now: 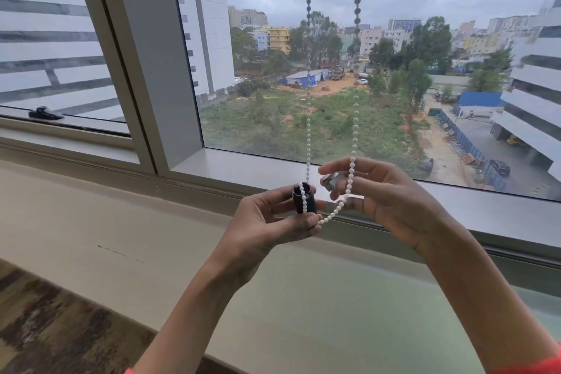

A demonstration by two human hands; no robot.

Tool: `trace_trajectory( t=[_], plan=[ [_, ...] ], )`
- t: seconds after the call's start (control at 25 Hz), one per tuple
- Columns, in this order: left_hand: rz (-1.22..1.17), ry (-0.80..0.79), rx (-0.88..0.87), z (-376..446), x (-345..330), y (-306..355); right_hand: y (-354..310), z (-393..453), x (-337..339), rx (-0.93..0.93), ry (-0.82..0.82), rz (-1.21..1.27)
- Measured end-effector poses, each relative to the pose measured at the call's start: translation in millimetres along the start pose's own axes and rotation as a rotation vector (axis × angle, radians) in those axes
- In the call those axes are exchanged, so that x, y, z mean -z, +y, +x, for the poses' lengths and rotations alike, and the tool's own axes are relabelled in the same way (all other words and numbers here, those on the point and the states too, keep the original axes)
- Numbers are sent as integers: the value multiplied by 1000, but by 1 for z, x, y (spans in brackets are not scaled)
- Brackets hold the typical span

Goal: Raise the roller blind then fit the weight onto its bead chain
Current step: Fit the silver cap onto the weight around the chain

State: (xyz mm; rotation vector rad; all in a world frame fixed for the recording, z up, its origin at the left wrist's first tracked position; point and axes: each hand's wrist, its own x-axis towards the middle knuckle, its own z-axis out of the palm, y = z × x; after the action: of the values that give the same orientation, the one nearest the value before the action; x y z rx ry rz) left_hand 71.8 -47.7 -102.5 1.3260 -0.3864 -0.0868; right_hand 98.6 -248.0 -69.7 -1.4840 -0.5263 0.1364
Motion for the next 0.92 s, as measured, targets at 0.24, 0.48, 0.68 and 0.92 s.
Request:
trace_trajectory(
  t=[0.24, 0.48, 0.68, 0.92],
  plan=[
    [47, -55, 3, -5, -3, 3, -6, 3, -18, 143, -61, -514],
    [57, -27, 0, -6, -2, 3, -4, -2, -19, 201, -3, -468],
    [78, -71, 21, -5, -5, 3, -8, -7, -20, 200, -44, -539],
    [119, -29, 1, -2, -4, 5, -13, -3, -15, 119, 68, 12]
  ],
)
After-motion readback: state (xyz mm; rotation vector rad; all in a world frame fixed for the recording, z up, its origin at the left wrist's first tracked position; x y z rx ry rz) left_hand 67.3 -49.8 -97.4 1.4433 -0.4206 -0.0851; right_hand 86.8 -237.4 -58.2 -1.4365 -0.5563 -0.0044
